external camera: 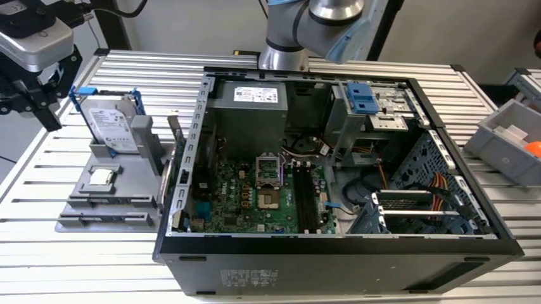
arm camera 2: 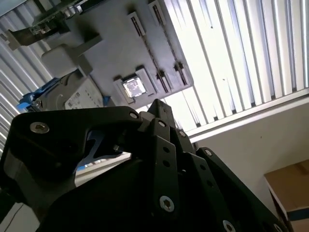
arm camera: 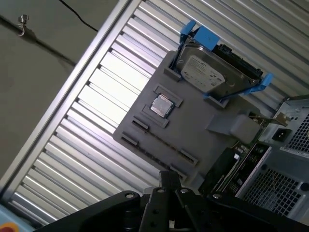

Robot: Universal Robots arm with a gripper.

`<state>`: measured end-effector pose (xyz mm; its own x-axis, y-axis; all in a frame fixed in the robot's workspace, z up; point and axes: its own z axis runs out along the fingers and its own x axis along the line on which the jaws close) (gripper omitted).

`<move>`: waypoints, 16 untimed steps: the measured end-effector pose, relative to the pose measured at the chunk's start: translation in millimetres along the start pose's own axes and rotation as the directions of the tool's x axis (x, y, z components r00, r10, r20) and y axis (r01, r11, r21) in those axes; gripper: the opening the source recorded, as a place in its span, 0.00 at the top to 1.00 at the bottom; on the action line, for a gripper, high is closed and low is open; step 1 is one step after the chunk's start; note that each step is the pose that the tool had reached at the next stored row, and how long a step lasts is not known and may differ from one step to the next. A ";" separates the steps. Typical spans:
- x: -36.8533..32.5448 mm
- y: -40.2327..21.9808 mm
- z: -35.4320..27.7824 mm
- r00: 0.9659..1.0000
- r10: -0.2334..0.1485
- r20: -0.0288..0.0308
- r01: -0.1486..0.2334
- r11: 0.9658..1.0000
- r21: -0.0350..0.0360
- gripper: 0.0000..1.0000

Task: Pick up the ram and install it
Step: 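Pick up the ram and move it above insertion slot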

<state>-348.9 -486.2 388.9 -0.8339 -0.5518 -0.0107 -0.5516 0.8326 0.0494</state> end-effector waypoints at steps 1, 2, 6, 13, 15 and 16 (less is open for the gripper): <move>0.0 0.0 0.0 1.000 -0.005 0.000 0.005 1.000 0.000 1.00; 0.0 0.0 0.0 1.000 -0.010 -0.001 0.010 1.000 0.000 1.00; 0.0 0.0 0.0 1.000 -0.031 -0.002 0.031 1.000 -0.001 1.00; 0.0 0.0 0.0 0.998 -0.065 -0.004 0.065 0.998 -0.001 1.00; 0.0 0.0 0.0 0.997 -0.075 -0.005 0.075 0.997 -0.002 1.00; 0.0 0.0 -0.1 0.997 -0.080 -0.005 0.080 0.997 -0.002 1.00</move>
<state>-348.9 -486.2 388.9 -0.7869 -0.6170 -0.0092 -0.6166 0.7857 0.0501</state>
